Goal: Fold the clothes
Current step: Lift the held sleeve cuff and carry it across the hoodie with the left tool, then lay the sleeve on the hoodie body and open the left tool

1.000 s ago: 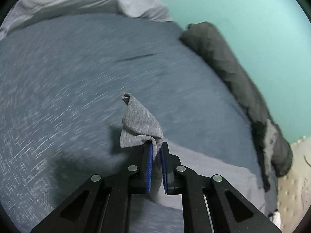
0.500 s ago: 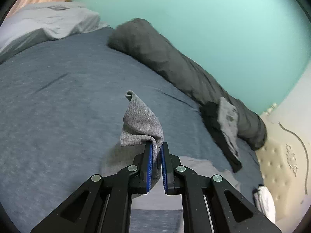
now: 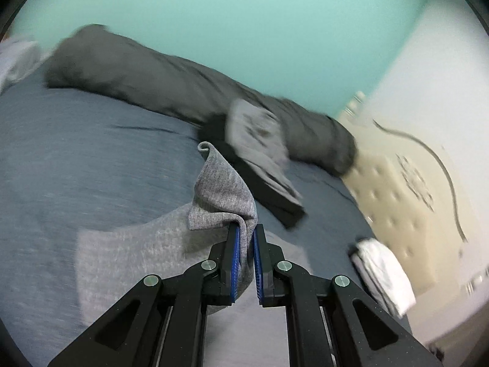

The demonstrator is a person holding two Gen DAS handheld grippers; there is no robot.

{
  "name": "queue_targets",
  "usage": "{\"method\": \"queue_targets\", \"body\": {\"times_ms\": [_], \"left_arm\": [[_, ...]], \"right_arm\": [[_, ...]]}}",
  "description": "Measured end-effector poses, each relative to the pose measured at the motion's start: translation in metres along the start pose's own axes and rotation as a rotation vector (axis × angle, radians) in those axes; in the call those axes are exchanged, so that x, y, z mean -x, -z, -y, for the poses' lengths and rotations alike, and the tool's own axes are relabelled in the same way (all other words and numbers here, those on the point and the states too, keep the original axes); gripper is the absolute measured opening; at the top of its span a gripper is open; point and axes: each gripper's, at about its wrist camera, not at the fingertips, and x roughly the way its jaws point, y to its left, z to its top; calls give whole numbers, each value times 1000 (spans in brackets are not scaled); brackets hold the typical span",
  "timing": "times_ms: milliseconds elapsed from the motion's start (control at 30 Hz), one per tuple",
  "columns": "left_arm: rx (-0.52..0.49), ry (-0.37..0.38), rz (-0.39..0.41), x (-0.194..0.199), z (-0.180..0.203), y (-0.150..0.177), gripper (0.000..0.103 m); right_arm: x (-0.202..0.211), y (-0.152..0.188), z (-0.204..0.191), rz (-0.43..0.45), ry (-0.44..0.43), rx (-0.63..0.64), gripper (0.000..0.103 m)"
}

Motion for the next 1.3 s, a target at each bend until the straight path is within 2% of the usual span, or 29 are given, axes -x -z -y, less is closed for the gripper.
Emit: {"method": "queue_targets", "body": {"times_ms": [67,167,367,433,633,700,800,833,933,1033,1133,1300], "left_arm": [[-54,29,-55,-21,33,16,9],[-139,73,-160,-58,85,56,9],[-240,117,-341,-115,137,155,9],[-250,114,-395,-132,144,195,9],[-276,38,-511,-164,132,264,11],[-267,43,-532,-166,127,272,15],[-245,68,-550,-158,119,281,41],[-240,77,-544,-153,116,280,45],[-233,87,-528,-137,103,281,48],[-235,53,-510,-126,85,279,48],[-204,-12,-476,-111,57,273,49],[-184,-141,-433,-95,13,274,50]], "right_arm": [[4,-2,7,4,0,-17,56],[10,-5,16,9,-1,-40,56],[19,-12,28,20,-28,-74,56],[21,-13,32,25,-39,-91,56],[20,-13,33,10,-20,-79,56],[18,-12,34,3,-24,-79,56],[12,-12,36,-9,-44,-109,57],[9,-12,36,-14,-45,-112,58],[2,-12,33,-30,-64,-116,62],[-6,-11,28,-62,-82,-115,63],[-14,-8,26,-87,-62,-113,63],[-26,-7,26,-120,-80,-151,63]]}}
